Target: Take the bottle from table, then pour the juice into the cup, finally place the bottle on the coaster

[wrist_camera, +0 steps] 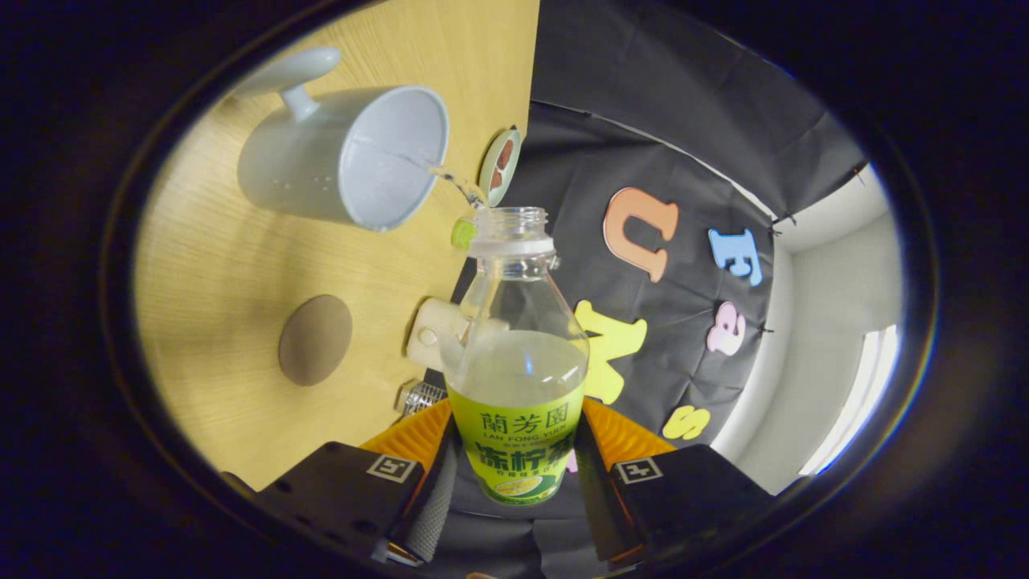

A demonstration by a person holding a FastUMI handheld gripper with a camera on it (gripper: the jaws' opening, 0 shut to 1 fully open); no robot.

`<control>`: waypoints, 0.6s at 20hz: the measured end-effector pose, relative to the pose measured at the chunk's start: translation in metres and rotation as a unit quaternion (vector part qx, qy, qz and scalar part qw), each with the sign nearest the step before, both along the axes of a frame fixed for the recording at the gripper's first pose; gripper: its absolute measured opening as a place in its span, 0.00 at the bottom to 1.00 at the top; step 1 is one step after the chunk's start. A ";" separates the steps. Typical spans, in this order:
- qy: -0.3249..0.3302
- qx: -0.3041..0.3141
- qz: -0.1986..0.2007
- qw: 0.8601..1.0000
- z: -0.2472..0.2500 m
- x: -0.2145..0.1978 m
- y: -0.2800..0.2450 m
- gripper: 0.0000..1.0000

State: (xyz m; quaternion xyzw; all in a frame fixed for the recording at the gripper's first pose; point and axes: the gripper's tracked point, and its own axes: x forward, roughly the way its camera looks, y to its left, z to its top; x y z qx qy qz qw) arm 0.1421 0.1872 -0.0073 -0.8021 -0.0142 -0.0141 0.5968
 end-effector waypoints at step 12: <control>-0.020 -0.035 0.001 0.999 0.028 -0.002 0.005 0.75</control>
